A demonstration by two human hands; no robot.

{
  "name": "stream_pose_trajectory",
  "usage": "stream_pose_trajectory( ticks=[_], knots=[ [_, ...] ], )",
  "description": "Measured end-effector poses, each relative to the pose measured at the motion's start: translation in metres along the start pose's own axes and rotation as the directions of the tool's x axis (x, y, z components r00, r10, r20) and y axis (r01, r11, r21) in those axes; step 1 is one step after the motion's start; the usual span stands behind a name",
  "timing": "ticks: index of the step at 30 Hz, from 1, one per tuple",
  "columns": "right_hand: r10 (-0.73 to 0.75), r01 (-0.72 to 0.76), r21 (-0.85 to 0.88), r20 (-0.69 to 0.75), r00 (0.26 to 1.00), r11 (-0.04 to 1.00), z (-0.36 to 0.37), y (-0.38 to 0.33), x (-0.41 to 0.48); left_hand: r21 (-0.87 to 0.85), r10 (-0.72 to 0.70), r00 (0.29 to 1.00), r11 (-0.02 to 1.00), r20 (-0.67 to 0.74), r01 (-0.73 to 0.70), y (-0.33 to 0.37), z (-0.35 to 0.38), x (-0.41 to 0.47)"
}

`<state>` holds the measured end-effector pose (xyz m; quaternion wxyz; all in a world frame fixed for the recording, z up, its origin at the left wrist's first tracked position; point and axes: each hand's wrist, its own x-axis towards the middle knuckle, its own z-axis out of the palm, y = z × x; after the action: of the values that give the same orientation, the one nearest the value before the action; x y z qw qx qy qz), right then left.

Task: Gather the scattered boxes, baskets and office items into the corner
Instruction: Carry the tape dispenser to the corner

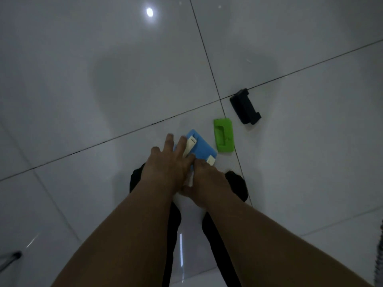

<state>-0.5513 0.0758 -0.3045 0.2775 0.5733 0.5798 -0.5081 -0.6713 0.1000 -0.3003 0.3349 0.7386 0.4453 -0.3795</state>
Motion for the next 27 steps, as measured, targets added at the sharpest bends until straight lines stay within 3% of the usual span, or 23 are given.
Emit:
stream_pose_trajectory(
  ticks=[4, 8, 15, 23, 27],
  knots=[
    [-0.008, 0.008, -0.033, 0.005, 1.000, 0.999, 0.006, -0.005, 0.012, 0.044, 0.006, 0.998, 0.999, 0.056, -0.009, -0.005, 0.009, 0.013],
    [-0.031, 0.032, -0.051, 0.024, 0.999, 0.998, -0.014, -0.021, -0.009, -0.026, -0.012, 0.996, 1.000, 0.085, 0.014, -0.012, -0.008, -0.011],
    [-0.169, 0.161, -0.225, -0.017, 0.985, 0.961, -0.125, -0.091, -0.126, -0.110, -0.060, 0.997, 0.992, -0.049, 0.054, -0.037, -0.121, -0.139],
    [-0.346, 0.243, -0.591, -0.067, 0.936, 0.769, -0.291, -0.225, -0.363, -0.253, -0.258, 0.923, 0.949, -0.287, 0.186, -0.037, -0.297, -0.392],
    [-0.483, 0.279, -0.745, -0.066, 0.873, 0.606, -0.333, -0.276, -0.448, -0.330, -0.451, 0.793, 0.884, -0.411, 0.331, -0.023, -0.338, -0.493]
  ],
)
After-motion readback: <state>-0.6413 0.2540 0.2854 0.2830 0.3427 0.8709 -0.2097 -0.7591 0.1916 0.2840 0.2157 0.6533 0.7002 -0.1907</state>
